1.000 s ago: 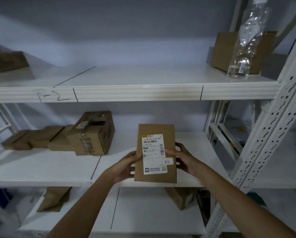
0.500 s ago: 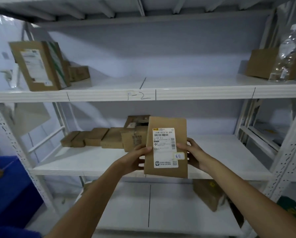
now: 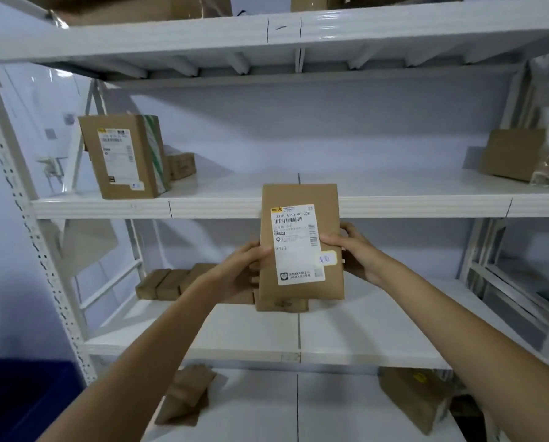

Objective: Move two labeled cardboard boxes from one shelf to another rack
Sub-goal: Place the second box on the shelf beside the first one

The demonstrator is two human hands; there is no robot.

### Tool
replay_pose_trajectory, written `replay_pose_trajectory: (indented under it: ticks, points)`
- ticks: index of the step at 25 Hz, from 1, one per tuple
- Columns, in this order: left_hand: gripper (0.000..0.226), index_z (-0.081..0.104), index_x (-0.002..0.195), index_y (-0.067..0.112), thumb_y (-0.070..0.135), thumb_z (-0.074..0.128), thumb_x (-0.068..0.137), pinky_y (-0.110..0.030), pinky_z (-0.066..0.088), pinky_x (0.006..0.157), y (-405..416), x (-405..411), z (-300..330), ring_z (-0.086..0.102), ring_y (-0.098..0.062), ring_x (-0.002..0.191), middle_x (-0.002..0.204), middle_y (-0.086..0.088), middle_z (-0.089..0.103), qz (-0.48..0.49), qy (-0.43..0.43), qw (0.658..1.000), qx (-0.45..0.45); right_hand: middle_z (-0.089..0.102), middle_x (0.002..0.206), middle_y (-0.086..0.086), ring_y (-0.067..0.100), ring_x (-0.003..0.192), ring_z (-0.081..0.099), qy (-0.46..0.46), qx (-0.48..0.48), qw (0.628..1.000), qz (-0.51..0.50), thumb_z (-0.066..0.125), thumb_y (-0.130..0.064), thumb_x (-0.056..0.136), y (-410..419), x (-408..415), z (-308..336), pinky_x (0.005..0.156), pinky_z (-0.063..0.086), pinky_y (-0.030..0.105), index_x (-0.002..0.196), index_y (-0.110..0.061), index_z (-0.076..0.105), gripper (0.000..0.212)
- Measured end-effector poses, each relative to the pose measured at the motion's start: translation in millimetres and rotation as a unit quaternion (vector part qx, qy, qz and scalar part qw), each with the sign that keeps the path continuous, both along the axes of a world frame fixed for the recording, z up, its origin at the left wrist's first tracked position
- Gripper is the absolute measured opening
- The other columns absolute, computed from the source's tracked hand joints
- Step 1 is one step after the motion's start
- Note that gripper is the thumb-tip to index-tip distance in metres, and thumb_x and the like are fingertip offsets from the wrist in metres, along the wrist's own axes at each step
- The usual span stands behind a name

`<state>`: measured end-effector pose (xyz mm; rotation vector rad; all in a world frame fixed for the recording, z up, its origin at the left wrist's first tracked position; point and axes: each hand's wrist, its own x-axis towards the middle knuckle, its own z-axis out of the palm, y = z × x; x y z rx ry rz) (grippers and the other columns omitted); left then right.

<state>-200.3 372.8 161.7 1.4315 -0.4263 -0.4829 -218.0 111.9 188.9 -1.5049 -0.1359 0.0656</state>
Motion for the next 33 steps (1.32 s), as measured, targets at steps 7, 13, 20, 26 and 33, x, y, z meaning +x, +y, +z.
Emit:
replay_pose_trajectory:
  ticks: [7,13,20,26,33]
  points:
    - [0.068,0.055,0.125,0.026,0.042,0.074,0.062,-0.033,0.053,0.08,15,67,107,0.065,-0.018,0.104,0.116,0.004,0.068,0.093,-0.113,0.989,0.006,0.072,0.103,0.003,0.019,0.087,0.067,-0.109,0.015,0.994,0.014,0.077,-0.021,0.078,20,67,97,0.065,0.05,0.026,0.141,-0.023,0.041,0.073]
    - [0.085,0.052,0.124,0.029,0.02,0.087,0.047,-0.034,0.048,0.088,30,126,164,0.057,-0.024,0.113,0.124,-0.004,0.063,0.083,-0.147,0.985,-0.017,0.073,0.102,-0.002,0.02,0.099,0.067,-0.163,0.002,0.986,0.022,0.077,-0.009,0.076,34,121,145,0.094,0.05,0.04,0.142,-0.03,0.037,0.08]
    - [0.117,0.045,0.142,0.024,0.025,0.099,0.038,-0.037,0.046,0.097,37,199,163,0.053,-0.032,0.125,0.136,-0.011,0.058,0.035,-0.134,0.99,-0.014,0.061,0.132,0.011,0.028,0.122,0.06,-0.15,-0.017,0.988,-0.012,0.078,-0.002,0.076,37,173,148,0.101,0.05,0.046,0.144,-0.033,0.034,0.087]
    - [0.126,0.042,0.145,0.021,0.024,0.1,0.034,-0.034,0.048,0.091,40,230,147,0.054,-0.03,0.124,0.141,-0.014,0.055,0.02,-0.118,0.992,-0.046,0.056,0.137,0.012,0.028,0.122,0.059,-0.14,-0.023,0.989,-0.027,0.079,-0.002,0.075,41,199,136,0.095,0.052,0.04,0.143,-0.035,0.035,0.087]
    - [0.115,0.048,0.13,0.023,0.02,0.101,0.028,-0.026,0.06,0.074,39,248,128,0.065,-0.025,0.108,0.119,-0.009,0.067,0.013,-0.093,0.992,-0.082,0.058,0.135,0.01,0.024,0.112,0.063,-0.12,-0.024,0.992,-0.034,0.076,0.0,0.077,45,219,125,0.081,0.054,0.033,0.145,-0.035,0.035,0.087]
